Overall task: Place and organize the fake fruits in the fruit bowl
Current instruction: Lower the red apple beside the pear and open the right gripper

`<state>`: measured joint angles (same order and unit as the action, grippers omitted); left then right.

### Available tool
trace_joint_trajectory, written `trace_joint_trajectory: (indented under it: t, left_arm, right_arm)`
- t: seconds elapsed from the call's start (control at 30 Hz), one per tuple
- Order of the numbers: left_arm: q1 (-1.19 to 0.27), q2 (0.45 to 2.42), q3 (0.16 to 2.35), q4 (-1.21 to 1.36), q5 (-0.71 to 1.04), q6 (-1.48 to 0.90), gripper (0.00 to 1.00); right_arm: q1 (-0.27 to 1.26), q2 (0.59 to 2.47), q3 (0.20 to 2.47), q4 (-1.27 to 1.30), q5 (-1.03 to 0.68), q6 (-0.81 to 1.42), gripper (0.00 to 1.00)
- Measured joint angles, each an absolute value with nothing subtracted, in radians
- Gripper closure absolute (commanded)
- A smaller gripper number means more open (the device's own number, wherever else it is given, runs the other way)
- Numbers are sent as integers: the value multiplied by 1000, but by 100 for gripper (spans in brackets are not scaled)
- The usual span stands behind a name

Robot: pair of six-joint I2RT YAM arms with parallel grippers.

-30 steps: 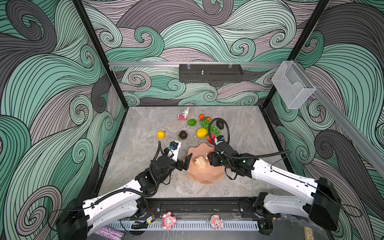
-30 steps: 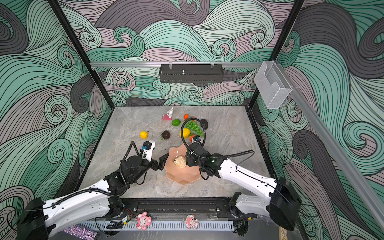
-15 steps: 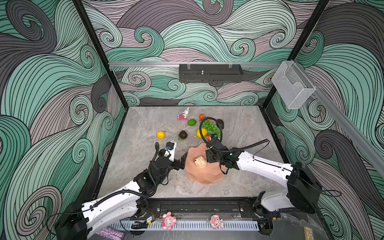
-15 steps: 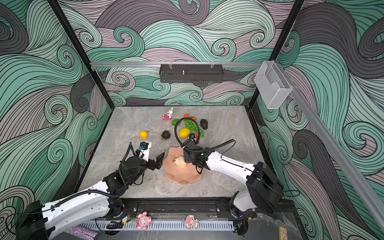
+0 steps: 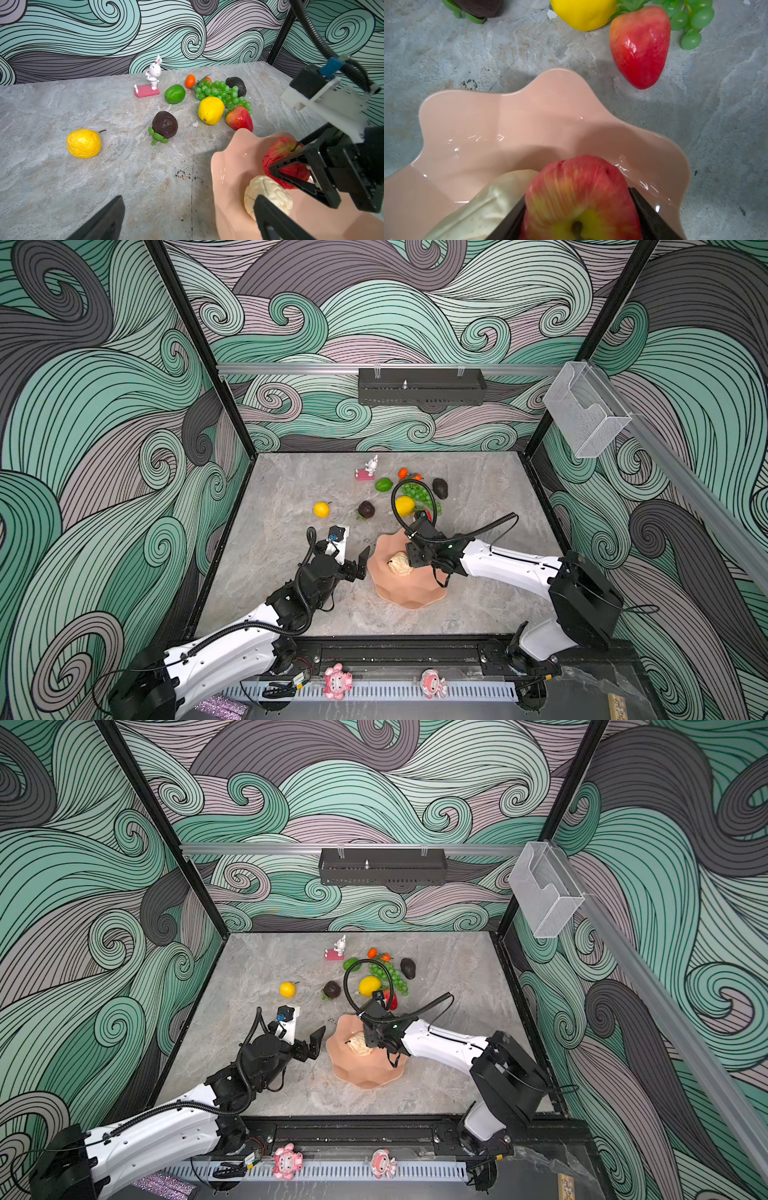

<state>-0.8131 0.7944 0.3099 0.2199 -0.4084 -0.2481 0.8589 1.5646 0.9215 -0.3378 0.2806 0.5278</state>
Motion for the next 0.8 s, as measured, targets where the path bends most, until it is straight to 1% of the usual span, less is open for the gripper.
trace_joint_trajectory:
  t: [0.27,0.53,0.8]
  left_arm:
    - [-804,794,310,220,-410,-255,1]
    - [-801,801,310,221,-409,-255,1]
    - [-795,810,310,221,-407,-256,1]
  right_arm:
    - [859,1596,921,-331,246,532,34]
    - [860,1600,921,-327,234,540,26]
    - [861,1600,921,-328,235,553,24]
